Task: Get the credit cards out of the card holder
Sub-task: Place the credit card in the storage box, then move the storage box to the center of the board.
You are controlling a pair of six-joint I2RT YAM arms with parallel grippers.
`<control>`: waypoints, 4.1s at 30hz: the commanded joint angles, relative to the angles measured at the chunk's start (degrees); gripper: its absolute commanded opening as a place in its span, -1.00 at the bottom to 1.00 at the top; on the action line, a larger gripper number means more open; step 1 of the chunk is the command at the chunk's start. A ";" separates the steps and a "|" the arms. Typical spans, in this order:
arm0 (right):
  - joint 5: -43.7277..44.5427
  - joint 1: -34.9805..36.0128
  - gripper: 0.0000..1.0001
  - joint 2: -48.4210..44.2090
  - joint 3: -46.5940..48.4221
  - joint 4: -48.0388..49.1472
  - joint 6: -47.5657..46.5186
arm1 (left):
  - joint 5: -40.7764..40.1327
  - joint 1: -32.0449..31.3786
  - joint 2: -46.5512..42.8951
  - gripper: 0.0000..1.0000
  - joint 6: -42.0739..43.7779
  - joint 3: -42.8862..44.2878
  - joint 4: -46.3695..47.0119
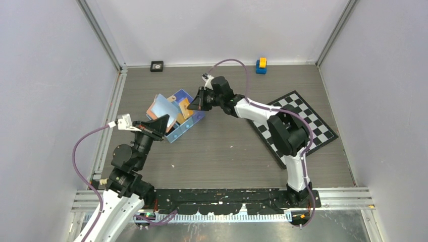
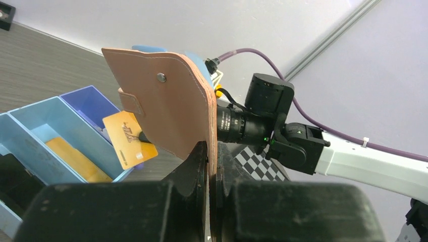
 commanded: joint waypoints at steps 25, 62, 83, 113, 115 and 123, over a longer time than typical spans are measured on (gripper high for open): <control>0.94 5.08 -0.99 8.34 16.23 -23.31 -19.06 | 0.17 0.08 0.37 -1.00 -0.29 -0.87 3.31; 2.23 5.25 -0.43 1.23 8.23 -13.79 -14.39 | 0.19 0.08 -1.05 -1.00 0.15 -1.23 3.40; 12.81 2.18 0.18 -8.87 -1.81 -8.41 -14.57 | 0.76 0.08 -0.76 -1.00 0.41 -1.10 3.53; 34.77 1.63 -0.66 3.65 10.68 -25.39 -18.10 | 1.84 0.09 0.91 -1.00 0.32 -0.87 4.20; 36.11 0.86 -0.73 3.01 10.09 -25.56 -17.68 | 1.94 0.08 1.06 -1.00 0.30 -0.95 4.27; 33.57 -4.41 -0.69 -0.83 4.86 -22.21 -16.64 | 2.10 0.08 2.08 -1.00 0.31 -0.96 4.58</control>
